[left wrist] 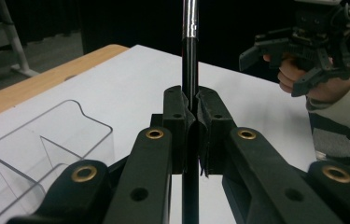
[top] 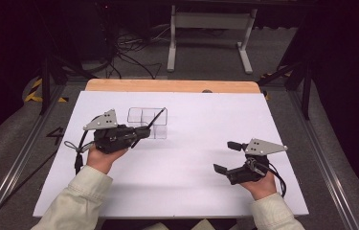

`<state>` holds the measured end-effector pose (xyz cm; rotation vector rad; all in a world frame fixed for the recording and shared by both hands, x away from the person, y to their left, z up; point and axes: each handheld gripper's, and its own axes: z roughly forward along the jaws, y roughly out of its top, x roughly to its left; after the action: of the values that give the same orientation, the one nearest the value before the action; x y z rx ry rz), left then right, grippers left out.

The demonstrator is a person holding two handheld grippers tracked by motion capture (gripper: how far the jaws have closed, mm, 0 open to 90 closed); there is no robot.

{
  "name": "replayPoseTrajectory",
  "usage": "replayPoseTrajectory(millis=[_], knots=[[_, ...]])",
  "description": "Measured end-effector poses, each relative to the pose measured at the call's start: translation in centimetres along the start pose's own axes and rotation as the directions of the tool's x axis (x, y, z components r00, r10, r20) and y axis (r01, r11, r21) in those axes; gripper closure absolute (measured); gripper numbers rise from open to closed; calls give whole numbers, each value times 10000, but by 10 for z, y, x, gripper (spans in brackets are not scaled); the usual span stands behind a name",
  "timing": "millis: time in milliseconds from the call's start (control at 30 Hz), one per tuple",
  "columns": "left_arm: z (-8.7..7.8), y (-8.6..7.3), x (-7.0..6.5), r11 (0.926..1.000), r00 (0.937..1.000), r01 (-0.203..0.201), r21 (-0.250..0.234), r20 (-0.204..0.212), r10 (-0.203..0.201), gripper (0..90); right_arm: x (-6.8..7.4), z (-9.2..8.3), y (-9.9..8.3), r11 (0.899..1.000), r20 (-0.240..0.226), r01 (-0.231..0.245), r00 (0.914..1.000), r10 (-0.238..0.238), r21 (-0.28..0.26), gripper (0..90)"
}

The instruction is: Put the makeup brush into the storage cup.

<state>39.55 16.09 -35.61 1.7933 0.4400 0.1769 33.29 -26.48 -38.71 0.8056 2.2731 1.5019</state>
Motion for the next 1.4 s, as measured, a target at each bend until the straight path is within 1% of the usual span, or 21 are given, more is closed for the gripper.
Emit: replayPoseTrajectory(millis=[33,67,100,167,200,300,333,367,433,667,767,833,900,933,967,1100,1167,1300,1333,1400], knots=[[0,0,1,10000,10000,33,-53,-25,-33,832,-2,-1,-2,9999,73,-79,9999,79,-89,40],[1,1,3,9999,10000,-17,-129,-64,17,832,-3,-2,-3,9998,154,-136,9998,138,-110,37],[2,1,5,9997,10000,41,-223,-54,-42,831,-4,-3,-4,9997,251,-186,9995,190,-163,31],[4,1,8,9996,9998,169,-216,-62,-171,832,-6,-5,-6,9991,436,-275,9986,288,-315,23],[5,1,9,9997,9999,128,-209,-111,-131,831,-7,-6,-7,9989,505,-293,9982,311,-369,20],[6,3,11,9994,9997,173,-314,-171,-178,831,-9,-7,-9,9985,589,-356,9975,380,-420,17],[6,4,13,9993,9997,124,-364,-224,-132,831,-9,-7,-9,9985,589,-356,9975,380,-420,17],[7,5,14,9989,9994,175,-446,-280,-187,832,-10,-7,-10,9982,638,-386,9971,415,-449,16],[9,7,17,9985,9990,70,-544,-433,-93,832,-11,-8,-11,9981,725,-391,9965,425,-479,17],[14,9,21,9980,9974,-40,-636,-726,-7,831,-13,-9,-14,9973,849,-445,9952,494,-588,17],[17,9,23,9981,9966,8,-620,-824,-59,831,-12,-10,-14,9969,1008,-304,9942,376,-722,15],[19,9,25,9987,9958,13,-500,-914,-59,831,-12,-11,-15,9961,1034,-368,9936,451,-808,12],[22,10,27,9987,9947,3,-513,-1022,-55,832,-13,-12,-16,9954,1109,-400,9926,496,-873,8],[22,10,27,9986,9946,95,-518,-1032,-148,831,-14,-13,-16,9950,1160,-441,9918,545,-900,7],[22,11,29,9987,9939,13,-505,-1099,-68,831,-14,-13,-17,9945,1172,-448,9915,558,-943,7],[24,13,32,9982,9917,43,-603,-1282,-120,831,-16,-15,-18,9937,1211,-490,9908,612,-1011,6],[25,13,34,9977,9917,100,-676,-1269,-186,832,-16,-15,-19,9936,1226,-530,9903,651,-995,7],[28,14,36,9966,9898,-2,-829,-1422,-117,831,-17,-14,-19,9938,1189,-552,9907,666,-966,8],[30,13,37,9958,9889,-85,-909,-1488,-52,831,-16,-14,-19,9939,1181,-553,9908,665,-958,9],[32,12,38,9957,9867,-180,-914,-1625,29,831,-16,-14,-19,9940,1161,-550,9911,658,-942,10]])
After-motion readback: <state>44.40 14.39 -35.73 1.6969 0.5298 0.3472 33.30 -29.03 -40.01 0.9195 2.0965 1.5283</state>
